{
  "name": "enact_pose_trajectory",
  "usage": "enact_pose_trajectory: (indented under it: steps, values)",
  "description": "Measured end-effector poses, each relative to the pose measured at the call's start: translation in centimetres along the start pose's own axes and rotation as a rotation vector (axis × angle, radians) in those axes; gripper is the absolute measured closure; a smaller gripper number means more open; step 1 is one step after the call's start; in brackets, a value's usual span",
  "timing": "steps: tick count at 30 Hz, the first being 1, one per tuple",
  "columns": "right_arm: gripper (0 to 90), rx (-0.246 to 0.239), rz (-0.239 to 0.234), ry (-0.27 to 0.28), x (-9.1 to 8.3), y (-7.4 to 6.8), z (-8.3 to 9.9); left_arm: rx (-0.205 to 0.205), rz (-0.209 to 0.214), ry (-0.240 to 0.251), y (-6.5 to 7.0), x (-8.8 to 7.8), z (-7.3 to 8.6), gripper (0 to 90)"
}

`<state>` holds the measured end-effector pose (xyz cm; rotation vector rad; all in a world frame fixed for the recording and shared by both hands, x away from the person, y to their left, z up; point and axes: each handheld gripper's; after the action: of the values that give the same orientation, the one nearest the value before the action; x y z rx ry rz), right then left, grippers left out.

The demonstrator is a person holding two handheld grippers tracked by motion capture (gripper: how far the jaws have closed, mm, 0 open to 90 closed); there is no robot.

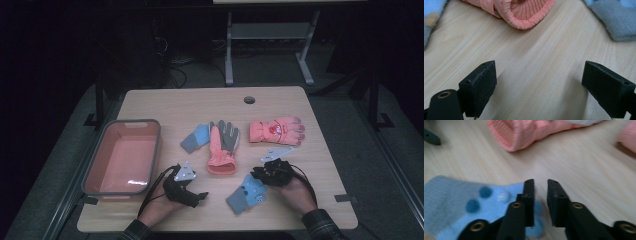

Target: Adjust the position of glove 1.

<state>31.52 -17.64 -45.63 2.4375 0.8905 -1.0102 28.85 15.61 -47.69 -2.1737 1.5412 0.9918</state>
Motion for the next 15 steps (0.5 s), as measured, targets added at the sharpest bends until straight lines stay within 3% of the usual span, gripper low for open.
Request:
enact_pose_trajectory:
  steps: [4, 5, 6, 11, 15]
  values:
    - [49.2, 0.042, 0.060, 0.009, -0.5, 1.9, 0.9, 0.001, -0.001, 0.002, 0.0, 0.0, 0.0, 11.7]
    - [49.2, 0.042, 0.060, 0.009, -0.5, 1.9, 0.9, 0.001, -0.001, 0.002, 0.0, 0.0, 0.0, 11.7]
    - [38.1, 0.060, 0.097, 0.018, -0.6, 2.8, 1.6, -0.002, -0.004, 0.001, 0.0, 0.0, 0.0, 11.7]
    - [24.7, 0.105, 0.158, 0.032, -0.5, 4.7, 2.8, -0.006, -0.004, -0.020, 0.0, 0.0, -0.2, 11.9]
    - [16.6, 0.103, 0.202, 0.021, 0.0, 5.6, 3.6, -0.028, 0.001, -0.037, 0.0, -0.2, -0.6, 12.4]
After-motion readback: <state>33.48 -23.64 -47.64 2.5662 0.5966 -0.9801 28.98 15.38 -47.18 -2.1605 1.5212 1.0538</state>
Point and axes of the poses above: each handheld gripper's, and its own axes: x roughly forward along the jaws, z roughly out of its underside, y roughly to its right, and after that the axes turned 12 degrees about z, right-handed
